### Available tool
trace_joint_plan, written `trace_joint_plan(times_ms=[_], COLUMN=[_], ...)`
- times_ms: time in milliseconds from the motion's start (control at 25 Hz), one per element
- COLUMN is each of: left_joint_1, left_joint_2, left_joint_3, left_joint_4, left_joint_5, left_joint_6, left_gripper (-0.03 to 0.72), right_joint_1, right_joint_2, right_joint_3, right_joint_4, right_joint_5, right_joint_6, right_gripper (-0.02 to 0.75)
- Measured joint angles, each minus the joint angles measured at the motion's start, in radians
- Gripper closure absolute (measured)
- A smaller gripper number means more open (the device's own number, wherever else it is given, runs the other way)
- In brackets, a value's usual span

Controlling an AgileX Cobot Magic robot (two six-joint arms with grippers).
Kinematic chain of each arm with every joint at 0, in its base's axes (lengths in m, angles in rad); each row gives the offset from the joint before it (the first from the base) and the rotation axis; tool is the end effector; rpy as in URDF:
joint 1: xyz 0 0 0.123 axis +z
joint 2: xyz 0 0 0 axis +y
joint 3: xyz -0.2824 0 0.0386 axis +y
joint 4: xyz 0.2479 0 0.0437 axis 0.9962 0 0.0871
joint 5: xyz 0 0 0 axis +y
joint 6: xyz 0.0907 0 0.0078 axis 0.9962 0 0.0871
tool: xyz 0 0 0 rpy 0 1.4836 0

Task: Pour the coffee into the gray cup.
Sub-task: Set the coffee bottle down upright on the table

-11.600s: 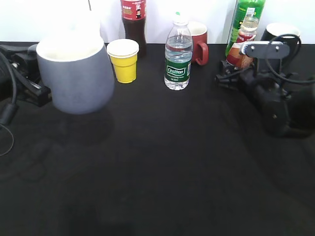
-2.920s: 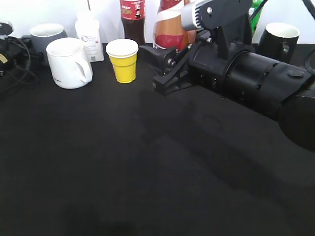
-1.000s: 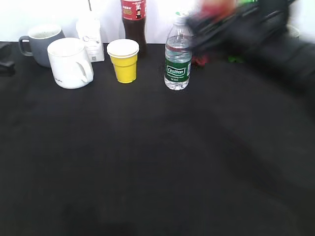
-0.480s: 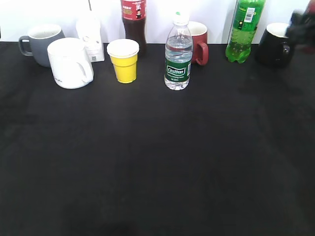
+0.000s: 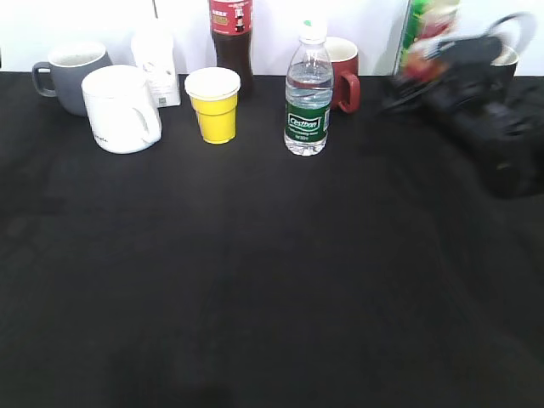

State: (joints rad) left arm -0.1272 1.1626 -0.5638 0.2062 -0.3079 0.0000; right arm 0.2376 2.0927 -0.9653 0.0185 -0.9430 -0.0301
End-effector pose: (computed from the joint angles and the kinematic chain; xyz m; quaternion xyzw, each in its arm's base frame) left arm 0.2389 -0.0362 0.2748 0.1446 0.7636 -0.0022 0.6293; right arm 0.3994 0.0953 0.1344 -0.0899 0.7352 0.0677 0.6685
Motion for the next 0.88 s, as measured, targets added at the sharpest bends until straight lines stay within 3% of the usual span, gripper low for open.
trace_joint_plan(times_ms=[360,480,760,840,880], left_joint_1=[0.0,0.0,0.0,0.0,0.0], left_joint_2=[0.0,0.0,0.0,0.0,-0.006], left_joint_3=[0.0,0.0,0.0,0.0,0.0], left_joint_4=[0.0,0.0,-0.005,-0.005,-0.006], left_joint_5=[-0.002,-0.002,0.002,0.002,0.034], left_joint_6=[0.0,0.0,-0.01,-0.022,-0.024], left_gripper=[0.386,0.386,0.386,0.386,0.386], right_joint_1=[0.018,0.018,0.018,0.018,0.018], right_joint_2=[0.15,0.15,0.007,-0.075,-0.153], right_joint_3=[-0.113,-0.114,0.055,0.096,0.101], right_joint_4=[0.005,0.004,0.006,0.006,0.005], right_joint_5=[0.006,0.069,0.1,0.177,0.304], right_joint_6=[0.041,0.044,0.045,0.045,0.045], right_gripper=[0.202,0.118,0.093,0.099,0.108])
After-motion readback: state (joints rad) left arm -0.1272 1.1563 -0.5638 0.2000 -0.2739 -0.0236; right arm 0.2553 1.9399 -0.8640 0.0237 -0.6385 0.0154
